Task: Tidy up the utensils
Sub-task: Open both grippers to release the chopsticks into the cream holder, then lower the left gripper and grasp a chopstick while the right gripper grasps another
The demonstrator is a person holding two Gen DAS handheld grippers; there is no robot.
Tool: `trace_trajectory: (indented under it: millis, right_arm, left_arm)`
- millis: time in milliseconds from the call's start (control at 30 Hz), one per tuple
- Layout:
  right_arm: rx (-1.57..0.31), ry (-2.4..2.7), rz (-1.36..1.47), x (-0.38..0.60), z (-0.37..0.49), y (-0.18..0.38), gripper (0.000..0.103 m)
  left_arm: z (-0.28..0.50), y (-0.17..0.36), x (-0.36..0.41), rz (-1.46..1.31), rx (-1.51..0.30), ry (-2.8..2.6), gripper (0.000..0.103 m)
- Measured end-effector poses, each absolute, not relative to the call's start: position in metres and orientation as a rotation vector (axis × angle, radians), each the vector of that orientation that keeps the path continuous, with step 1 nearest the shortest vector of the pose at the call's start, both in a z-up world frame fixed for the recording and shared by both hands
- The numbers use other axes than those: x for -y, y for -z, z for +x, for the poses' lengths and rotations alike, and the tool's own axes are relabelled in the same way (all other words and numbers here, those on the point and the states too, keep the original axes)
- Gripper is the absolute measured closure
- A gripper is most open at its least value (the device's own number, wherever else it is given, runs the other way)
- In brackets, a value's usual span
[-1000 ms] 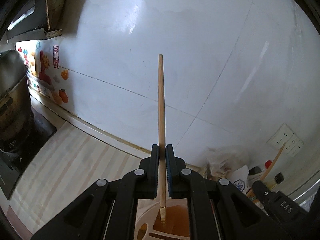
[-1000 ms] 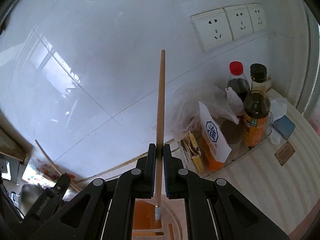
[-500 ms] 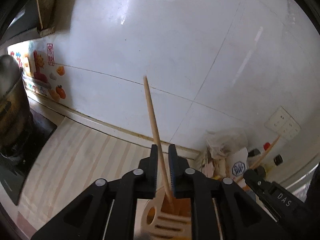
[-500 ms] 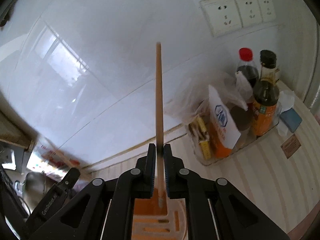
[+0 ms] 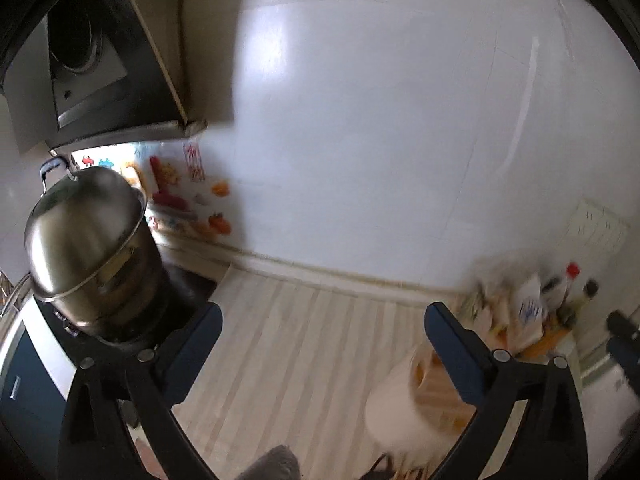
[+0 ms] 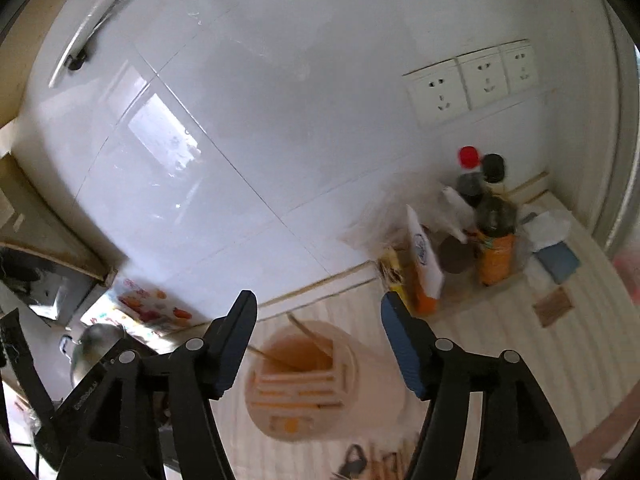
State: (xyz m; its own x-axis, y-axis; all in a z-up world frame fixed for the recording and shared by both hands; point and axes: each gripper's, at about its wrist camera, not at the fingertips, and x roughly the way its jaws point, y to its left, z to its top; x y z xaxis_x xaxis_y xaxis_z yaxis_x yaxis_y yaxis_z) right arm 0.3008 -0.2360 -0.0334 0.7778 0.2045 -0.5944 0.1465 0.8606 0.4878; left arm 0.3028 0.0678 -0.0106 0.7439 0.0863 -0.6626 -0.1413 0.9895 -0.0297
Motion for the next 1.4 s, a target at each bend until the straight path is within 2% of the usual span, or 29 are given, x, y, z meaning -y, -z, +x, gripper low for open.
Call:
trace_trajectory:
  millis: [33,67,133,233,267,333,533,667,700,733,800,833,867,900,1033,1100,1167,1400]
  right_arm:
    - [-0.684,-0.028,0.535,0.237,0.293,0.036,0.023]
    - [-0.690,-0.008,0.517,0.237,0.285,0.041,0.021]
    - [-0.724,0.018,0.485,0.238,0.273,0.055,0.021]
    - [-0.878,0.032,0.472,0.241,0.253,0.102,0.022]
    - [-0.915,0.040,0.474,0.242,0.250,0.114,0.024]
    - [-1.038,0.062,0.483,0.245,0.240,0.157,0.040]
    - [-1.272,0.104,0.452,0.248,0.220,0.249,0.053]
    - [-1.350,0.106,0.421,0.249,0.212,0.281,0.059]
    - [-1.370,0.105,0.425,0.249,0.209,0.290,0.062]
    - [-1.380,0.105,0.427,0.249,0.209,0.293,0.066]
    - [-1.411,0.106,0.435,0.249,0.205,0.305,0.074]
    - [-1.419,0.106,0.440,0.250,0.203,0.309,0.078]
    - [-1.426,0.106,0.438,0.250,0.201,0.312,0.079]
    - [-1.431,0.104,0.437,0.249,0.200,0.314,0.082]
    - [-1.448,0.089,0.431,0.250,0.201,0.318,0.083]
    - [-1.454,0.081,0.426,0.250,0.202,0.319,0.083]
    - [-1.463,0.070,0.423,0.250,0.204,0.321,0.083]
    - [-1.495,0.049,0.383,0.242,0.210,0.327,0.083]
  left_arm:
    - [0.299,0.016,-0.070,-0.074,-0.735,-0.121,0.000]
    - [0.292,0.029,-0.069,-0.064,-0.766,-0.111,0.000]
    - [0.286,0.050,-0.064,-0.033,-0.813,-0.108,0.000]
    - [0.275,0.099,-0.055,-0.004,-0.945,-0.083,0.000]
    - [0.271,0.124,-0.049,0.020,-1.015,-0.072,0.000]
    - [0.265,0.161,-0.037,0.065,-1.110,-0.051,0.000]
    - [0.242,0.238,0.001,0.192,-1.276,0.017,0.000]
    - [0.234,0.274,0.022,0.212,-1.379,0.097,0.013]
    - [0.232,0.281,0.027,0.209,-1.401,0.120,0.021]
    - [0.230,0.290,0.033,0.205,-1.432,0.159,0.026]
    - [0.229,0.303,0.042,0.193,-1.471,0.200,0.046]
    - [0.229,0.307,0.044,0.193,-1.484,0.211,0.048]
    - [0.229,0.310,0.048,0.184,-1.496,0.226,0.056]
    - [0.230,0.310,0.050,0.196,-1.486,0.222,0.058]
    - [0.232,0.305,0.064,0.214,-1.468,0.234,0.074]
    - [0.233,0.304,0.066,0.213,-1.459,0.236,0.088]
    - [0.234,0.303,0.067,0.211,-1.457,0.226,0.098]
    - [0.237,0.298,0.044,0.179,-1.463,0.155,0.098]
